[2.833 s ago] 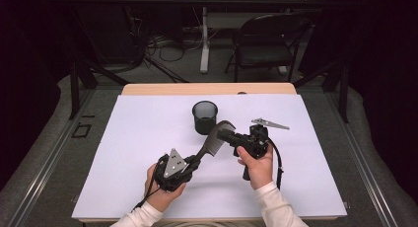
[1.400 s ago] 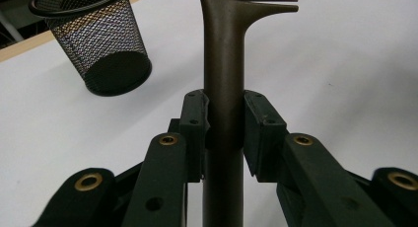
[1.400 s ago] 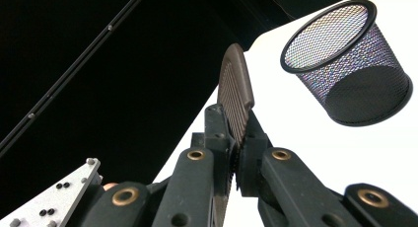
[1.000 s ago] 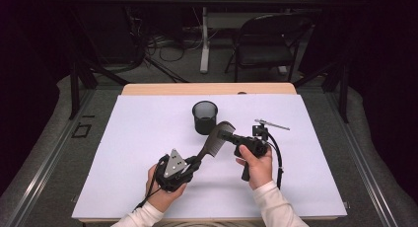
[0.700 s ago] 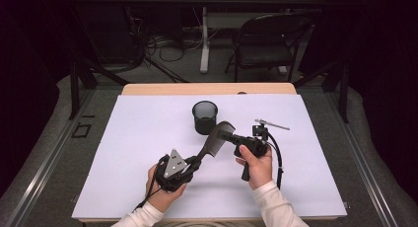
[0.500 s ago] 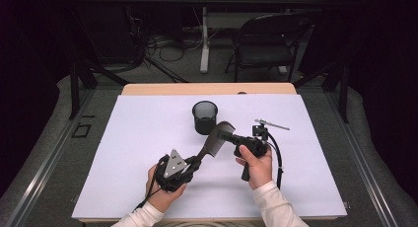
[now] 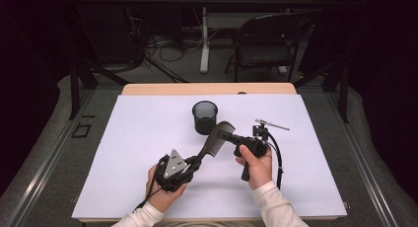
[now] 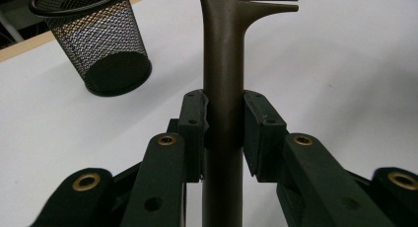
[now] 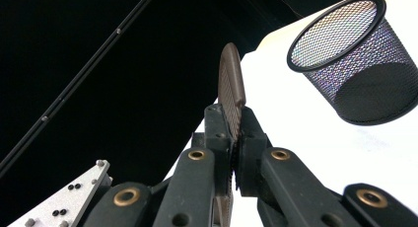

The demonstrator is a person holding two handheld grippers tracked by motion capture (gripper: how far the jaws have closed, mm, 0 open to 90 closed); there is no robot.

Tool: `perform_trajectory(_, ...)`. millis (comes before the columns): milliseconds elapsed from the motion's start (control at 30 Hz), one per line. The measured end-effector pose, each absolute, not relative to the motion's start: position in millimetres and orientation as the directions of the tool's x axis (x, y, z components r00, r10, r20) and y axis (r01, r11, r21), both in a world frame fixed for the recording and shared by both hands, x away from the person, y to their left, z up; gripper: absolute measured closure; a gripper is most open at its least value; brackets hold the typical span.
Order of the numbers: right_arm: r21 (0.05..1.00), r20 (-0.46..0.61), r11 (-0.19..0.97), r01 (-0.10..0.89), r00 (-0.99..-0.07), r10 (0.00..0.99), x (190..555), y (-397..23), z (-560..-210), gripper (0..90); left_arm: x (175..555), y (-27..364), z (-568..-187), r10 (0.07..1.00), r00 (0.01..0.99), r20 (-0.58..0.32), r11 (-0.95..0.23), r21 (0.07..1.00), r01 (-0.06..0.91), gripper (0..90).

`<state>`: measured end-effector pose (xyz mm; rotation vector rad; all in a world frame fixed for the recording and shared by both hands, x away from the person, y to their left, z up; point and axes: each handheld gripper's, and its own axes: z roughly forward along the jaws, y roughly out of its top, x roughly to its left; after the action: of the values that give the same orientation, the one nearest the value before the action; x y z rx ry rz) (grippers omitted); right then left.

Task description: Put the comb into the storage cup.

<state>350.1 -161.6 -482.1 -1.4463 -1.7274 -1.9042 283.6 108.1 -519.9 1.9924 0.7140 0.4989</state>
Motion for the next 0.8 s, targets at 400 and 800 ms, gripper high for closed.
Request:
perform_trajectory(400,0.655,0.74,-0.307,0.691,-0.506,0.443,349.8,-161.8,-482.0,87.2,283.7,108.6,-520.0,0.661,0.748,0.054,-0.39,0.877,0.281,70.8)
perform_trajectory(800,0.664,0.733,-0.312,0.68,-0.509,0.451,349.6,-162.5,-482.0,87.3,284.2,108.6,-520.7,0.66,0.75,0.048,-0.384,0.879,0.281,65.5)
